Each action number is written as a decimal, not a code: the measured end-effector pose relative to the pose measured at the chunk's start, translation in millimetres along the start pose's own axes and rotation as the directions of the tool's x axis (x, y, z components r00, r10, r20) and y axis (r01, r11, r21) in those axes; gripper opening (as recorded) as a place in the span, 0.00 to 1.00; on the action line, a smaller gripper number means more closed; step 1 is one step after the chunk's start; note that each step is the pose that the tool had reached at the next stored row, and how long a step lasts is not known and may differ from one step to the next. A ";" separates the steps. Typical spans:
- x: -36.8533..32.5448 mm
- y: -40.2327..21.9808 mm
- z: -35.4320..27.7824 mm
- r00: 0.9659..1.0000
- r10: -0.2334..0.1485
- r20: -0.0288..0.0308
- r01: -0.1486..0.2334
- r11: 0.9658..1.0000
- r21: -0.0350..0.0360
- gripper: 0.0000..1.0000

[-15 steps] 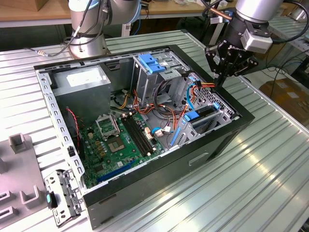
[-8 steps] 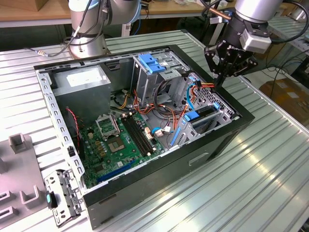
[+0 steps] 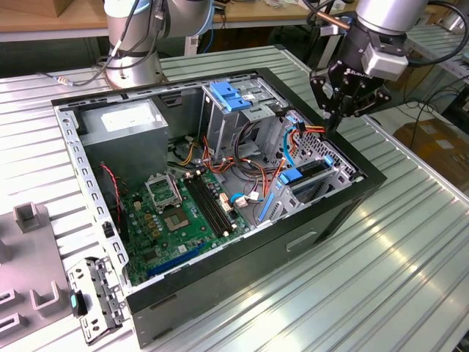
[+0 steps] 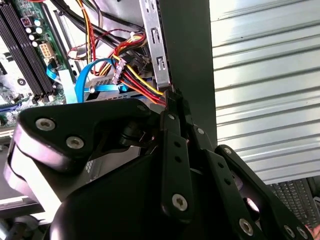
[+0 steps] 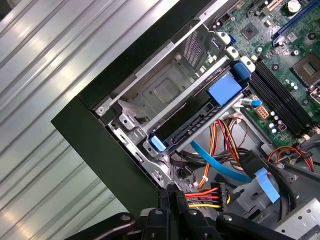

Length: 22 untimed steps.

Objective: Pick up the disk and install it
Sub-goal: 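Insert the first disk wire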

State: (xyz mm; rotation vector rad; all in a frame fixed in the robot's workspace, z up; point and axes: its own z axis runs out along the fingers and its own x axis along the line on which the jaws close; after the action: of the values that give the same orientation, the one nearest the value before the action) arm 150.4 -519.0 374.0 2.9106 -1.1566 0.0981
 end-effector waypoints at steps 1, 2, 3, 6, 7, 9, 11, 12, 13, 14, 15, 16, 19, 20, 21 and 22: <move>0.0 0.0 0.0 1.000 0.010 0.000 -0.010 1.000 -0.001 0.16; 0.0 0.0 0.0 1.000 0.024 0.000 -0.024 1.000 -0.001 0.16; 0.0 0.0 0.0 0.999 0.033 -0.001 -0.033 0.999 -0.002 0.16; -0.1 0.1 0.0 0.998 0.063 -0.001 -0.063 0.998 -0.004 0.16; -0.2 0.1 0.0 0.997 0.073 -0.001 -0.073 0.997 -0.004 0.16; -0.4 0.3 0.0 0.996 0.089 -0.002 -0.089 0.996 -0.005 0.16; -0.5 0.5 0.0 0.994 0.111 -0.002 -0.111 0.994 -0.007 0.16; -0.6 0.6 0.0 0.992 0.123 -0.002 -0.123 0.992 -0.007 0.16; -0.6 0.6 0.0 0.991 0.133 -0.003 -0.133 0.991 -0.008 0.16; -0.7 0.6 0.0 0.990 0.139 -0.003 -0.139 0.990 -0.008 0.16; -0.7 0.6 0.0 0.990 0.143 -0.003 -0.143 0.990 -0.009 0.16; -0.8 0.7 0.0 0.989 0.150 -0.003 -0.150 0.989 -0.009 0.16; -1.0 0.9 0.0 0.986 0.164 -0.003 -0.164 0.986 -0.010 0.16; -1.1 1.0 0.0 0.986 0.167 -0.003 -0.167 0.986 -0.010 0.16; -1.2 1.1 -0.1 0.985 0.172 -0.004 -0.172 0.985 -0.010 0.16; -1.3 1.2 0.0 0.984 0.176 -0.004 -0.176 0.984 -0.010 0.16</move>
State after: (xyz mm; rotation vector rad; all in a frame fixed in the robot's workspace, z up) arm 148.7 -519.0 374.0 2.7922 -1.4069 0.0964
